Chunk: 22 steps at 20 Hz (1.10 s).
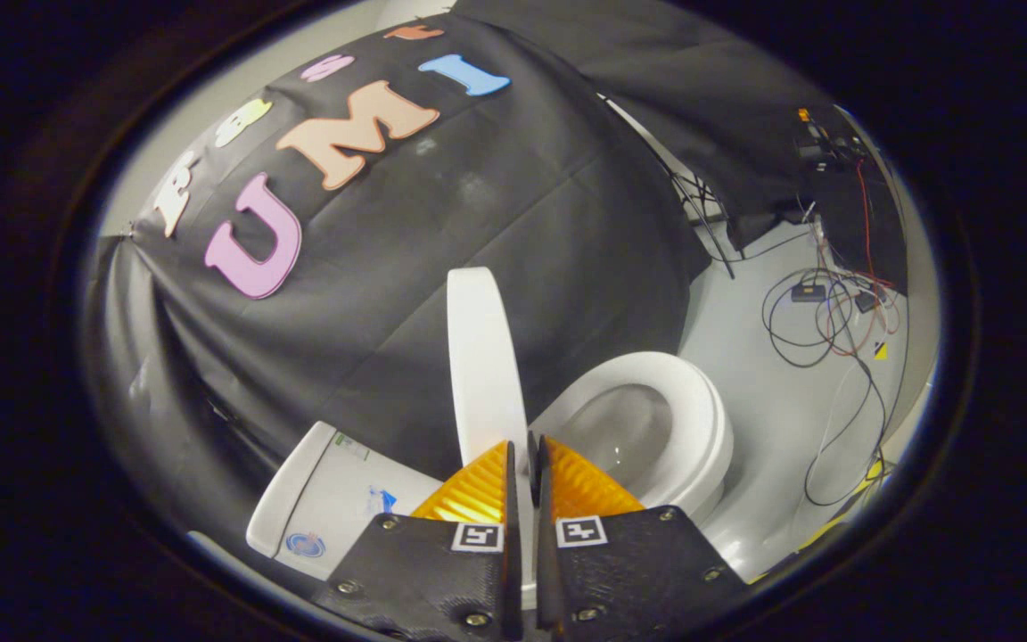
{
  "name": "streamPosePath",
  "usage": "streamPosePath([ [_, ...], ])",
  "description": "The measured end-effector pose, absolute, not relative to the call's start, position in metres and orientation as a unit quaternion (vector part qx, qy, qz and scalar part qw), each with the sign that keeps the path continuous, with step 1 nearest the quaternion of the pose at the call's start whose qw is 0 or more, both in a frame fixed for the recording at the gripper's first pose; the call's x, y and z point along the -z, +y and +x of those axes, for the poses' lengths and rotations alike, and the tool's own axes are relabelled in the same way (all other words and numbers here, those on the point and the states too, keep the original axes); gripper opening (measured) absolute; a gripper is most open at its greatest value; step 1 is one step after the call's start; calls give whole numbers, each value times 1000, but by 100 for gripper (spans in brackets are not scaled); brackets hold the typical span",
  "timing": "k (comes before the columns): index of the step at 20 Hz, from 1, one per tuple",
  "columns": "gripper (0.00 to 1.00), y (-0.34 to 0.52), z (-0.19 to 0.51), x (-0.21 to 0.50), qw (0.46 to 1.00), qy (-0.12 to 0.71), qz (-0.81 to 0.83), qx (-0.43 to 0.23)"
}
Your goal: Open the toilet lid.
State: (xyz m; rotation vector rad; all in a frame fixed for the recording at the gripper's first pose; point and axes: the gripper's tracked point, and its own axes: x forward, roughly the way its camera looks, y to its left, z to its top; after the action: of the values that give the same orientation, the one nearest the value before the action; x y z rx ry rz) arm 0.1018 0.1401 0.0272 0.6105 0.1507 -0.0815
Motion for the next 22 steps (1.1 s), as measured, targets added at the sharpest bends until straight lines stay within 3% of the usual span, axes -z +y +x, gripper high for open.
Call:
streamPosePath([
  [22,7,248,79,-74,991,32,128,-10],
])
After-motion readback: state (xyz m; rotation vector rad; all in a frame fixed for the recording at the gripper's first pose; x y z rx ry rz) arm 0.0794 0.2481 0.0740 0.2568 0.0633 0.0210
